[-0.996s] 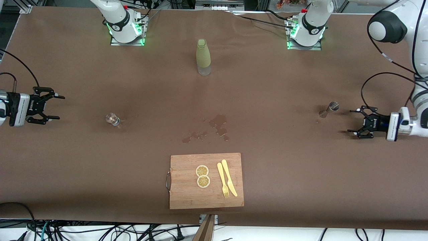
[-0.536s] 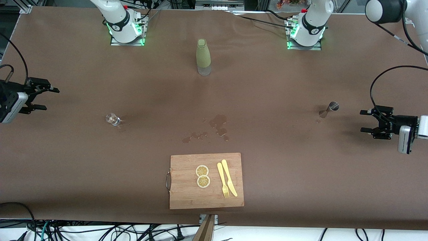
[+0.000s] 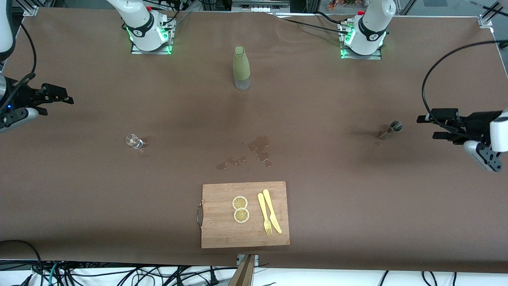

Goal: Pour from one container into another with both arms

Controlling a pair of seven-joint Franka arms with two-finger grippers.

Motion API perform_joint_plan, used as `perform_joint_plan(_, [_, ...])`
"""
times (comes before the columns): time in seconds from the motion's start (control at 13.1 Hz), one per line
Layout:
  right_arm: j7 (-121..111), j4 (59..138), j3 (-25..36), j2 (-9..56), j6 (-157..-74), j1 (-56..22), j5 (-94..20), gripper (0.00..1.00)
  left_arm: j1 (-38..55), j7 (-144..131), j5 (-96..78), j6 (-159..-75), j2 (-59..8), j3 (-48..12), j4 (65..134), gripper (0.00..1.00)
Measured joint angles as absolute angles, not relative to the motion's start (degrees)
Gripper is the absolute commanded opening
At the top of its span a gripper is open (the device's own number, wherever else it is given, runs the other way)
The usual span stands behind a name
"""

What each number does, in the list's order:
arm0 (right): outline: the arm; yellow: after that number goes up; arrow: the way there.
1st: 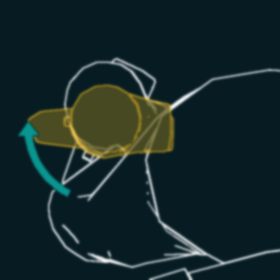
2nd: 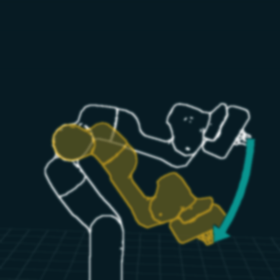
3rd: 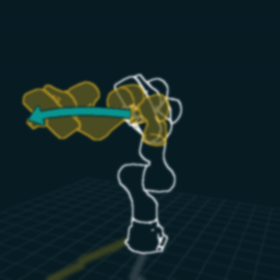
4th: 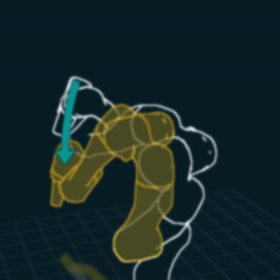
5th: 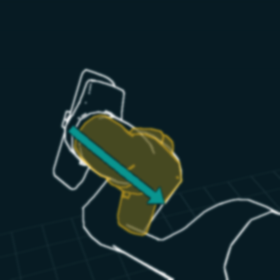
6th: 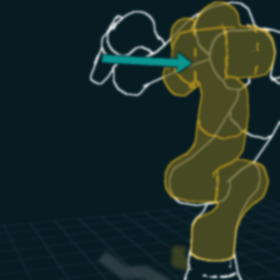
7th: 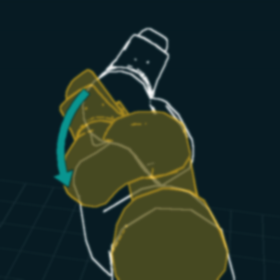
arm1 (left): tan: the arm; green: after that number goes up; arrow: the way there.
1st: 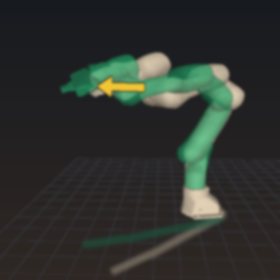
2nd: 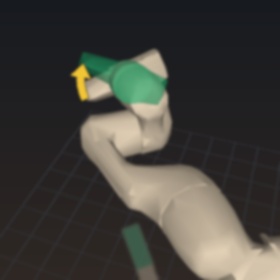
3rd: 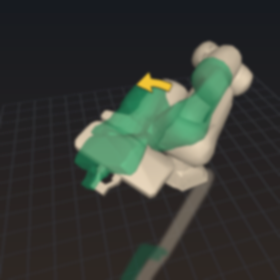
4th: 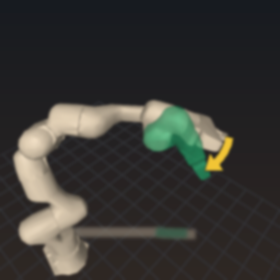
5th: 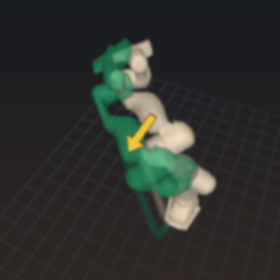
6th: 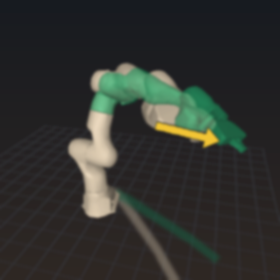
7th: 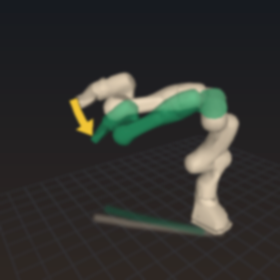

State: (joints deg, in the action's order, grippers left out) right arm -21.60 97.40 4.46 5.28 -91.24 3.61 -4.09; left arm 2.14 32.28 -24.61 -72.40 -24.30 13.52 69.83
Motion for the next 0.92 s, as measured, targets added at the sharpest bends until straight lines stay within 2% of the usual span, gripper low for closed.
perform_joint_plan(0.31, [-1.12, 97.66, 3.50, 1.36, -90.93, 1.90, -0.99, 1.00, 3.46, 34.14, -18.16, -78.89, -22.03, 13.28, 70.08, 1.00])
perform_joint_plan(0.54, [1.25, 97.91, 3.37, -1.66, -91.48, 1.75, -0.95, 1.00, 3.67, 32.55, -13.32, -81.21, -20.99, 12.55, 70.06, 1.00])
perform_joint_plan(0.92, [1.58, 98.22, 1.31, -2.62, -92.83, 1.57, -0.89, 1.00, 4.55, 7.23, -3.52, -81.52, -16.18, 5.01, 70.05, 1.00])
